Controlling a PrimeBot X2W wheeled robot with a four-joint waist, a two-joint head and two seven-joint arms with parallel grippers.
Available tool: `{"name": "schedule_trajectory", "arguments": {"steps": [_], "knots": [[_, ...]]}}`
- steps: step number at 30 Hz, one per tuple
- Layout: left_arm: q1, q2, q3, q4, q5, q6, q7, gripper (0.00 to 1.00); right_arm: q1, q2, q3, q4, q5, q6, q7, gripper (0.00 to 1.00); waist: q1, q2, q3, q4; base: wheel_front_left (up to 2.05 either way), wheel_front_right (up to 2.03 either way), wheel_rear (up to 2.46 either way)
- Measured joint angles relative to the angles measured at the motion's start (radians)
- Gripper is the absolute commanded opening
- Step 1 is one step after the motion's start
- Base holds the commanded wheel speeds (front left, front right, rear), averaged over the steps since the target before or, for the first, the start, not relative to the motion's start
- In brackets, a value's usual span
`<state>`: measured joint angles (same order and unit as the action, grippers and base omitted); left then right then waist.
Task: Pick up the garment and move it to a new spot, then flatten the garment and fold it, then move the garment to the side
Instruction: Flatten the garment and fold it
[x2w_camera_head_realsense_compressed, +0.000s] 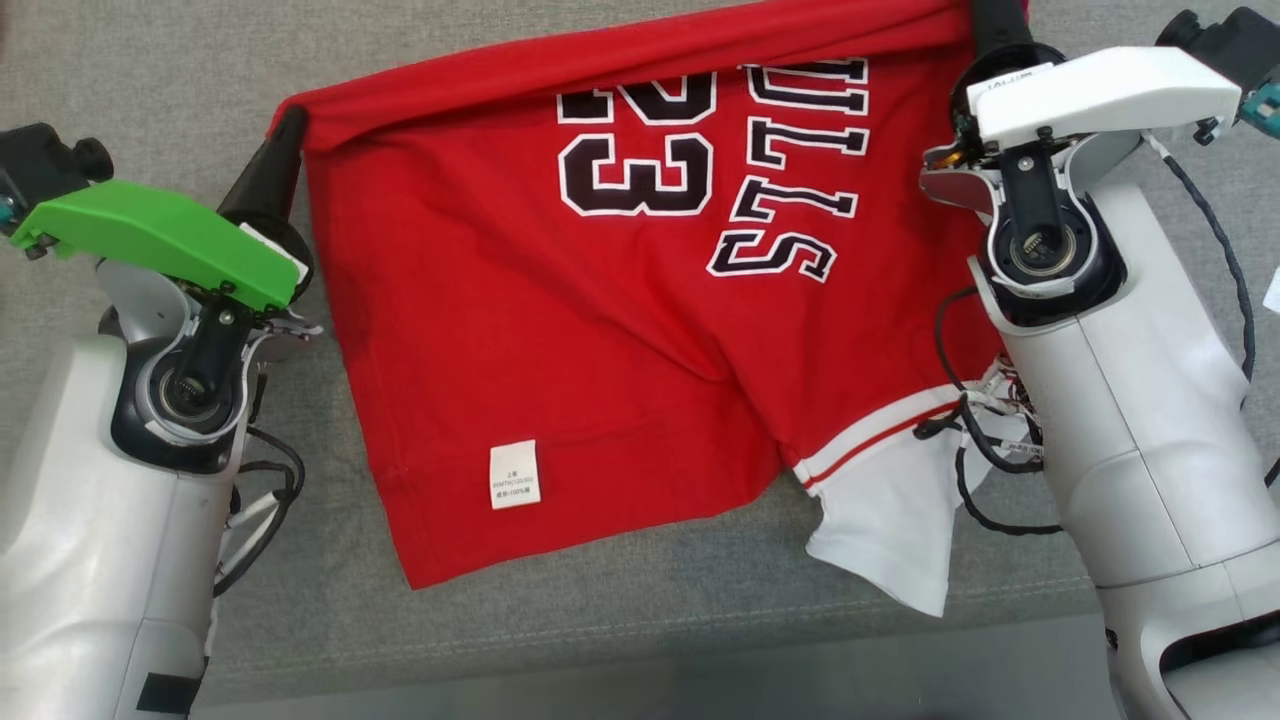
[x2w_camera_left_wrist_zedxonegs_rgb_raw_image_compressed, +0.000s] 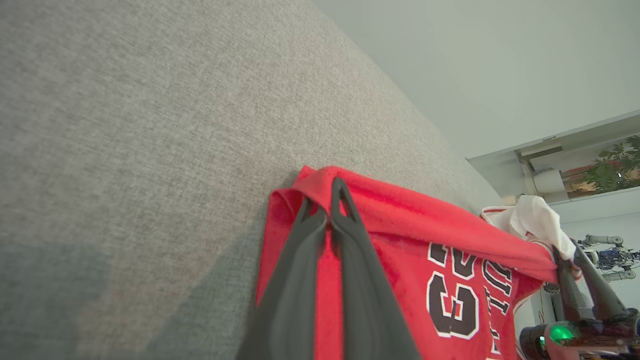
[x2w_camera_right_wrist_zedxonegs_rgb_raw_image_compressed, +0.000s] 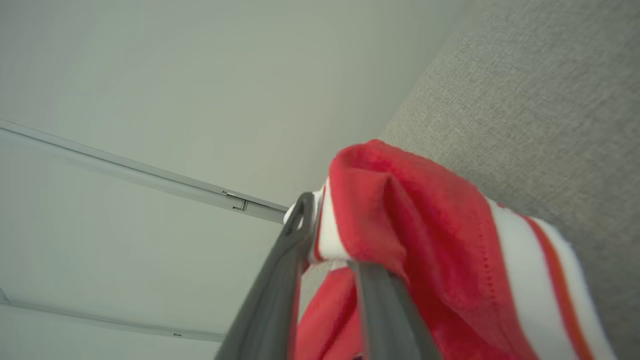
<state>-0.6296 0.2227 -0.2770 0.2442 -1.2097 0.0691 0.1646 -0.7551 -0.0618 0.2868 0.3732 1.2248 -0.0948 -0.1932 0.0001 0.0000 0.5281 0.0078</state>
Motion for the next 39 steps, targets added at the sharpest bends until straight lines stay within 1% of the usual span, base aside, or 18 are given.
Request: {"name": "schedule_trajectory", "arguments": {"steps": [2,4,5,6,7,8,9,10,11,12,15,21,25,26,29,31,33,39], "knots": [[0.000,-0.009,-0.005,0.021,0.000,-0.009,-0.005,0.00,0.000,0.000,0.013,0.015,0.004,0.016,0.000,1.00,0.0000,0.0000,-0.007,-0.001,0.00,0.00,0.00],[0.000,-0.017,-0.012,0.044,0.000,-0.018,-0.009,0.22,0.000,-0.001,0.015,0.027,0.011,0.027,-0.002,1.00,0.0000,0.0000,-0.016,-0.001,0.00,0.00,0.00],[0.000,-0.020,-0.013,0.054,0.000,-0.028,-0.013,0.28,0.000,-0.002,0.015,0.033,0.019,0.036,-0.005,1.00,0.0000,0.0000,-0.021,-0.001,0.00,0.00,0.00],[0.000,-0.022,-0.014,0.062,0.000,-0.037,-0.017,0.38,0.000,-0.002,0.017,0.038,0.026,0.044,-0.006,1.00,0.0000,0.0000,-0.026,-0.001,0.00,0.00,0.00],[0.000,-0.023,-0.014,0.072,0.000,-0.042,-0.018,0.38,0.000,-0.004,0.024,0.042,0.030,0.052,-0.005,1.00,0.0000,0.0000,-0.032,-0.002,0.00,0.00,0.00],[0.000,-0.025,-0.016,0.080,0.000,-0.048,-0.024,0.44,0.000,-0.003,0.031,0.046,0.033,0.060,-0.005,1.00,0.0000,0.0000,-0.038,-0.002,0.00,0.00,0.00],[0.000,-0.027,-0.017,0.086,0.000,-0.053,-0.026,0.55,0.000,-0.003,0.037,0.048,0.035,0.067,-0.005,1.00,0.0000,0.0000,-0.043,-0.002,0.00,0.00,0.00],[0.000,-0.030,-0.017,0.093,0.000,-0.060,-0.032,0.81,0.000,-0.003,0.043,0.049,0.035,0.073,-0.005,1.00,0.0000,0.0000,-0.050,-0.002,0.00,0.00,0.00],[0.000,-0.033,-0.018,0.099,0.001,-0.065,-0.039,0.97,0.001,-0.003,0.047,0.050,0.035,0.079,-0.005,1.00,0.0000,0.0000,-0.056,-0.002,0.00,0.00,0.00],[0.000,-0.034,-0.021,0.105,0.002,-0.071,-0.043,1.00,0.002,-0.003,0.048,0.053,0.037,0.086,-0.006,1.00,0.0000,0.0000,-0.062,-0.003,0.00,0.00,0.00],[0.000,-0.039,-0.026,0.126,0.008,-0.084,-0.055,1.00,0.011,-0.003,0.049,0.065,0.056,0.095,-0.005,1.00,-0.0001,0.0000,-0.081,-0.003,0.00,0.00,0.00],[0.011,-0.051,-0.029,0.157,0.010,-0.112,-0.079,1.00,0.081,-0.004,0.070,0.092,0.079,0.098,0.008,1.00,0.0000,0.0000,-0.120,-0.003,0.00,0.00,0.00],[0.047,-0.051,-0.029,0.169,0.015,-0.131,-0.101,1.00,0.114,-0.004,0.107,0.088,0.039,0.128,0.002,1.00,-0.0001,0.0000,-0.149,-0.005,0.00,0.00,0.00],[0.047,-0.051,-0.029,0.169,0.015,-0.131,-0.101,1.00,0.114,-0.004,0.107,0.088,0.039,0.128,0.002,1.00,-0.0001,0.0000,-0.149,-0.005,0.00,0.00,0.00],[0.083,-0.053,-0.030,0.169,0.026,-0.148,-0.117,1.00,0.127,-0.043,0.141,0.072,-0.049,0.151,-0.018,1.00,0.0000,0.0000,-0.172,-0.008,0.00,0.00,0.00],[0.111,-0.061,-0.030,0.166,0.026,-0.150,-0.130,1.00,0.140,-0.082,0.149,0.065,-0.095,0.156,-0.029,1.00,0.0000,0.0000,-0.189,-0.010,0.00,0.00,0.00],[0.144,-0.069,-0.030,0.161,0.024,-0.158,-0.141,1.00,0.163,-0.109,0.150,0.057,-0.128,0.156,-0.037,1.00,0.0000,0.0000,-0.206,-0.012,0.00,0.00,0.00],[0.257,-0.099,-0.028,0.135,-0.018,-0.163,-0.174,1.00,0.287,-0.138,0.148,0.045,-0.162,0.156,-0.045,1.00,-0.0001,0.0000,-0.256,-0.021,0.00,0.00,0.00]]}}
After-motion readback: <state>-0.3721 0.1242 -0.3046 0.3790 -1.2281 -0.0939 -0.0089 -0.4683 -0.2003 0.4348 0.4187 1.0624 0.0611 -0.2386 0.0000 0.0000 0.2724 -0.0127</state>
